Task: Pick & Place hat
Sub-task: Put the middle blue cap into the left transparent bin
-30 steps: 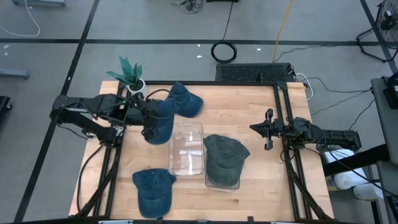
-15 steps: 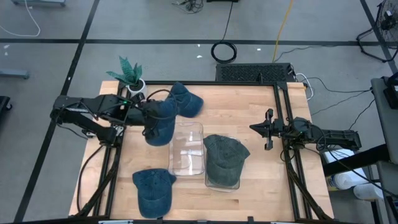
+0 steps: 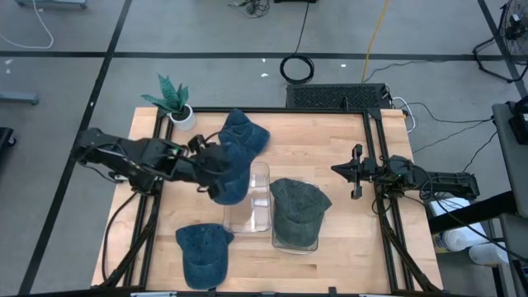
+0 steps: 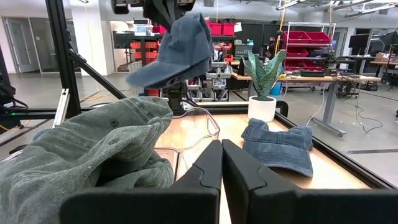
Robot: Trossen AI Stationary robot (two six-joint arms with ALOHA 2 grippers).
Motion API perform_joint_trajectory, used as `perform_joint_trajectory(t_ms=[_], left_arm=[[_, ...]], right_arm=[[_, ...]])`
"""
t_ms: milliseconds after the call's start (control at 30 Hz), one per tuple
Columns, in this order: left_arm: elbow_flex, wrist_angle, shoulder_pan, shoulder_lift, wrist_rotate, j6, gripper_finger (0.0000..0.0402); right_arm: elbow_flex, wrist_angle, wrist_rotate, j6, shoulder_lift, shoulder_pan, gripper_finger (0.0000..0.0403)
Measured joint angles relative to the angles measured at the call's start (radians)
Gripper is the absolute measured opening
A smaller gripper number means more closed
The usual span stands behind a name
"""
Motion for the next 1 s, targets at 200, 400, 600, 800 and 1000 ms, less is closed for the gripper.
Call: perform_joint_trajectory(t_ms=[200,400,600,800,1000], left_arm=[[0.000,0.062,-0.043,0.061,-0.002,-0.085,0.0000],[0.000,0.135,-0.078,0.120,0.000,-0.095,0.0001],[0.000,0.149,-0.115,0.174,-0.070,-0.164,0.0001],[0.000,0.155,-0.146,0.223,-0.113,-0.186,0.0001],[-0.002,0.151,-0.151,0.269,-0.119,-0.203,0.0002]], right_arm=[[0.000,0.000,0.000,0.000,0.000,0.000,0.0000],[0.000,0.000,0.000,0.000,0.000,0.000,0.0000],[0.000,0.000,0.000,0.000,0.000,0.000,0.0000],[0.000,0.000,0.000,0.000,0.000,0.000,0.0000],[0.000,0.000,0.000,0.000,0.000,0.000,0.0000]])
